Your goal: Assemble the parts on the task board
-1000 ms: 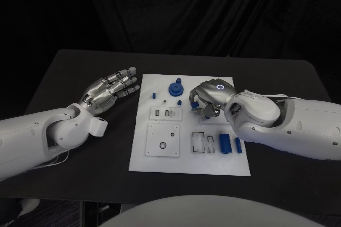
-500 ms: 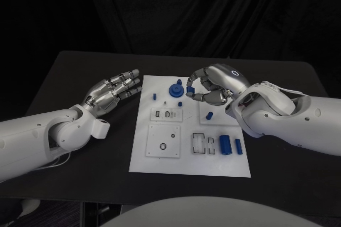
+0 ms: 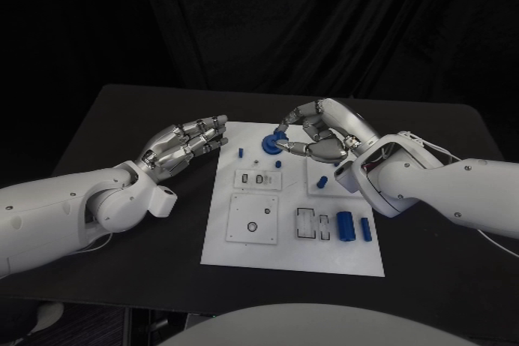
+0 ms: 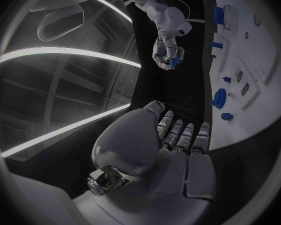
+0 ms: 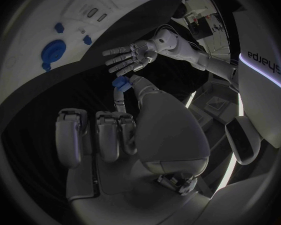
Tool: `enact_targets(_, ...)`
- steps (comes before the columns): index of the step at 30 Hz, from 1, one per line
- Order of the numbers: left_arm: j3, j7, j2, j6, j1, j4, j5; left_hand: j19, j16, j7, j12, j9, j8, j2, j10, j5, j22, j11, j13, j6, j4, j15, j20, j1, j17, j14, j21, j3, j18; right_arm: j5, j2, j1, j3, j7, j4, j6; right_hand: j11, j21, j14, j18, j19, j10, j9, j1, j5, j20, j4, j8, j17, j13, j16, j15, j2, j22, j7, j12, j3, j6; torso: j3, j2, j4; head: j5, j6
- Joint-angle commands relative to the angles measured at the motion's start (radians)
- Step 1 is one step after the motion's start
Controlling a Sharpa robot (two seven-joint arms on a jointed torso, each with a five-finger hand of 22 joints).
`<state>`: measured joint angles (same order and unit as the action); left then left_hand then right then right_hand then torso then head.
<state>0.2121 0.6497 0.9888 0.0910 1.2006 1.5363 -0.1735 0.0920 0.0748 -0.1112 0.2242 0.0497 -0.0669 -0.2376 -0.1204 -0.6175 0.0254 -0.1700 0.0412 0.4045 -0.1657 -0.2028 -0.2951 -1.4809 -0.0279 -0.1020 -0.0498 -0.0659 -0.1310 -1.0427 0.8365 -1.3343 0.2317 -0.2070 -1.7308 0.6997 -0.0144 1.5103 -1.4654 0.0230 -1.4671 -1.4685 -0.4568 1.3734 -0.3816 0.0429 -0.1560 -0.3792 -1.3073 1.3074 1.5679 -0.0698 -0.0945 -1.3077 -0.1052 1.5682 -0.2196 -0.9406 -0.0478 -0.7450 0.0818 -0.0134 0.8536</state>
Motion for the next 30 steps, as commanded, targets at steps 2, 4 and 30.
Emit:
enact_targets(2, -0.001, 0.024, -0.013, -0.007, -0.001, -0.003, -0.035, 0.012, 0.052, 0.008, 0.082, 0.001, -0.005, 0.013, -0.063, -0.004, 0.002, -0.037, 0.014, 0.014, -0.011, -0.004, 0.001, 0.013, -0.015, -0.069, -0.006, -0.021, 0.017, 0.196, -0.009, 0.014, 0.000, -0.148, 0.015, -0.034, -0.005, -0.004, -0.105, -0.006, -0.067, -0.102, -0.069, 0.016, 0.002, -0.004, -0.011, 0.004, -0.264, 0.263, 0.003, -0.004, 0.010, -0.240, 0.057, 0.003, -0.002, -0.052, 0.0017, 0.012, -0.0014, -0.014, 0.007)
enact_targets(4, -0.001, 0.027, -0.020, -0.008, -0.001, -0.005, -0.036, 0.045, 0.164, 0.009, 0.223, 0.002, -0.007, 0.024, -0.163, -0.003, 0.008, -0.061, 0.042, 0.028, -0.025, -0.011, 0.002, 0.017, -0.046, -0.211, -0.022, -0.041, 0.007, 0.209, -0.012, 0.019, 0.000, -0.160, 0.021, -0.040, -0.004, -0.005, -0.105, -0.006, -0.067, -0.102, -0.069, 0.019, 0.002, -0.004, -0.012, 0.004, -0.264, 0.263, 0.003, -0.004, 0.011, -0.240, 0.057, 0.003, -0.002, -0.052, 0.0028, 0.016, -0.0008, -0.019, 0.009)
enact_targets(30, -0.001, 0.019, -0.102, 0.000, -0.006, -0.012, -0.086, 0.579, 1.496, -0.032, 1.347, 0.017, -0.017, 0.134, -1.450, -0.049, 0.640, 0.055, 1.530, 0.285, -0.109, 0.123, 0.106, 0.041, -1.543, -1.469, -1.043, -0.248, -0.048, 0.231, -0.043, 0.037, 0.001, -0.141, 0.057, -0.104, 0.002, -0.011, -0.105, -0.004, -0.062, -0.102, -0.066, 0.030, 0.007, -0.001, -0.021, 0.013, -0.264, 0.263, 0.003, 0.001, 0.012, -0.238, 0.049, 0.003, -0.003, -0.042, 0.0021, 0.025, -0.0018, -0.040, 0.017)
